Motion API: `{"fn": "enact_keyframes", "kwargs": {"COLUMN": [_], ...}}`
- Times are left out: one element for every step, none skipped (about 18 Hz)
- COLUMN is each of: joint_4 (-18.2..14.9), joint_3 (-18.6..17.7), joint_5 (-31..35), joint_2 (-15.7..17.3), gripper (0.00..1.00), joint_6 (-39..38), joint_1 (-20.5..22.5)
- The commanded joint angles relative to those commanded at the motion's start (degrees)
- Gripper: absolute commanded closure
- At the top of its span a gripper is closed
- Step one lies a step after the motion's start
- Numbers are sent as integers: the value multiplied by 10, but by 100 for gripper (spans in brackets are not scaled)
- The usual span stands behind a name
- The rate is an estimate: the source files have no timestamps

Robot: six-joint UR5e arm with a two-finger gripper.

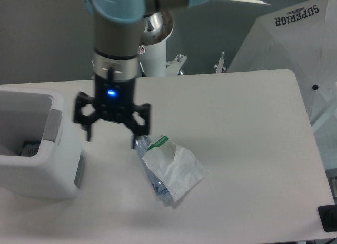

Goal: Open the trash can
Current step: 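Move the gripper back over the bottle and bag, then away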

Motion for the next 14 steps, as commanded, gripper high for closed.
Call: {"fn": "enact_keyframes", "kwargs": {"joint_4": [1, 3, 3, 3, 2, 2, 1, -1, 0, 2, 2, 2, 2, 2], "joint_3": [-1, 0, 2, 2, 2, 0, -1, -2, -2, -1, 0, 1, 1, 2], "joint_5": [1, 1, 1, 1, 1, 2, 3, 10, 30, 53, 74, 87, 94, 97], "joint_2": [-6, -13, -22, -29, -36, -42, -47, -53, -57, -62, -68, -75, -83, -90], "gripper": [0, 0, 0, 0, 0, 0, 0, 0, 0, 0, 0, 0, 0, 0], "joint_6": [11, 20, 35, 59, 94, 135, 174, 202, 221, 237, 256, 276, 295, 311], "joint_1": [12, 25, 36, 47, 58, 69, 77, 87, 94, 102, 110, 116, 120, 123]}}
